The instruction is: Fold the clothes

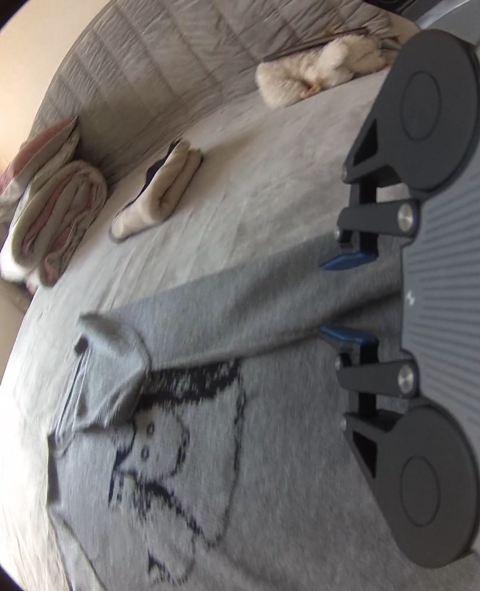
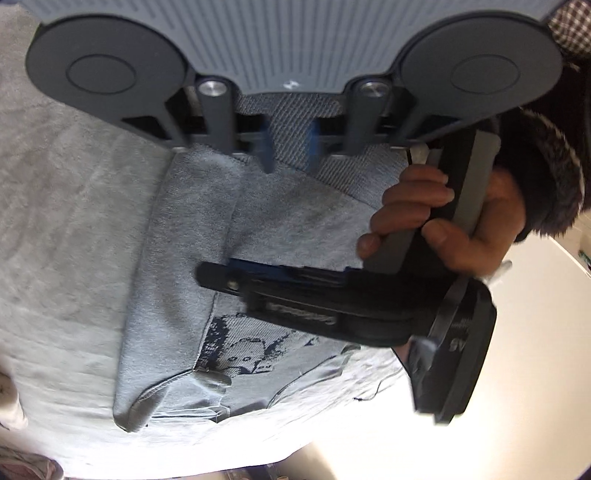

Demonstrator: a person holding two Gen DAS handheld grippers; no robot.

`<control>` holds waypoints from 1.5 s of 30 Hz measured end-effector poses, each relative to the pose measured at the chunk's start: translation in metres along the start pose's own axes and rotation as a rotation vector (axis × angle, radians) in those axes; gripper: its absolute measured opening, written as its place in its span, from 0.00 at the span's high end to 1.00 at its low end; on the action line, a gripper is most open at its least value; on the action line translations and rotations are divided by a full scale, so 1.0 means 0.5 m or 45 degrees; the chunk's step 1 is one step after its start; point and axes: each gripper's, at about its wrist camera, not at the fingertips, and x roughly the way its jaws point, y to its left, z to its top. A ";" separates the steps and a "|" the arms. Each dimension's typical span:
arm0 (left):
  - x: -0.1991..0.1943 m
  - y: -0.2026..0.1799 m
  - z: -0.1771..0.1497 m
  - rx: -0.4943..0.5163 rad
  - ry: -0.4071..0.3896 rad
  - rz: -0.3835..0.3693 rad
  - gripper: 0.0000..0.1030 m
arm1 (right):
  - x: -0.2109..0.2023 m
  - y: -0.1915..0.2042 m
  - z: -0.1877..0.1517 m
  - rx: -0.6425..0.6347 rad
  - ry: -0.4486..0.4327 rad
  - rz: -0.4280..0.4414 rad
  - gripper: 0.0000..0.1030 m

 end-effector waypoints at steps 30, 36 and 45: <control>0.016 0.051 0.011 -0.074 -0.072 -0.286 0.69 | 0.029 0.028 -0.045 -0.263 -0.006 -0.272 0.71; -0.005 0.068 0.023 -0.095 -0.138 -0.195 0.68 | 0.033 0.021 -0.053 -0.331 0.017 -0.362 0.90; -0.019 0.119 0.042 -0.196 -0.200 -0.074 0.67 | -0.052 -0.037 -0.026 0.044 -0.118 -0.018 0.91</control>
